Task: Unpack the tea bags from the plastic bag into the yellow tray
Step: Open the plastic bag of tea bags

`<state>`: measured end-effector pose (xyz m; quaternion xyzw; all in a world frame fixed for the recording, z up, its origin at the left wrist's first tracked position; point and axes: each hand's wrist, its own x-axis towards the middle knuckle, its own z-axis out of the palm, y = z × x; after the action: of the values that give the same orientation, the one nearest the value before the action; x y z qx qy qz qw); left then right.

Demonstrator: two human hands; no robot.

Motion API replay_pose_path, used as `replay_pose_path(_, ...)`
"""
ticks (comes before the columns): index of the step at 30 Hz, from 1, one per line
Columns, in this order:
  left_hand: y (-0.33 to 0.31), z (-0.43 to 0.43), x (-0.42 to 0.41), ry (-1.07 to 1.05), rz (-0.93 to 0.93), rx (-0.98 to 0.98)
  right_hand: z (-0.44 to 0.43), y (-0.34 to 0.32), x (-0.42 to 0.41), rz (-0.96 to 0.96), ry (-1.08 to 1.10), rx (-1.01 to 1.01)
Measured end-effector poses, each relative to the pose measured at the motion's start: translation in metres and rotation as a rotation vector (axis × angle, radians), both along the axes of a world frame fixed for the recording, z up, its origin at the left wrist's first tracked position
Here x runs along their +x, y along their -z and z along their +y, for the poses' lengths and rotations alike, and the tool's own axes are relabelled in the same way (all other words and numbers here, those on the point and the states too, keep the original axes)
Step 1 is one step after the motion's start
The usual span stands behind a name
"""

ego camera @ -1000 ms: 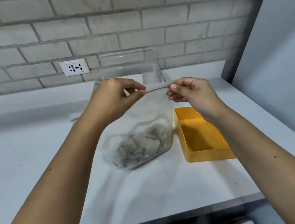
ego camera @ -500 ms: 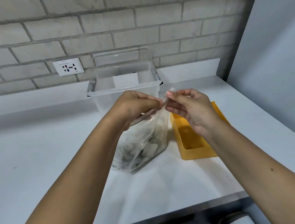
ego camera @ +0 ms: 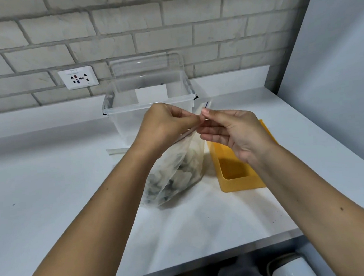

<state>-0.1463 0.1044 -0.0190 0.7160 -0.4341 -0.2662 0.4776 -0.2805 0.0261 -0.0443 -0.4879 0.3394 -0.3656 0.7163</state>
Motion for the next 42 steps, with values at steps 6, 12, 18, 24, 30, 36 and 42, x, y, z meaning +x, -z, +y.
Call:
replay_pose_path(6, -0.002, -0.002, 0.001, -0.016, 0.011, -0.005, 0.0, 0.001, 0.002, -0.036, 0.009, 0.036)
replay_pose_path(12, -0.002, -0.005, 0.001, 0.003, -0.033, -0.061, 0.0, 0.0, 0.004, -0.01, 0.002, -0.024)
replay_pose_path(18, -0.002, -0.009, 0.0, -0.037, -0.183, -0.059, 0.001, -0.001, 0.005, 0.012, 0.031, -0.057)
replay_pose_path(24, 0.002, -0.008, -0.003, -0.053, -0.238, -0.077, 0.001, 0.001, 0.005, 0.049, 0.061, -0.099)
replay_pose_path(30, 0.007, -0.01, -0.003, -0.071, -0.227, -0.121, -0.003, 0.0, 0.003, 0.075, 0.063, -0.148)
replay_pose_path(36, 0.01, -0.013, 0.0, -0.017, -0.036, -0.072, -0.005, 0.003, 0.003, 0.119, 0.074, -0.252)
replay_pose_path(42, 0.0, -0.011, 0.012, -0.046, 0.183, -0.097, -0.008, 0.004, -0.001, 0.038, 0.016, -0.188)
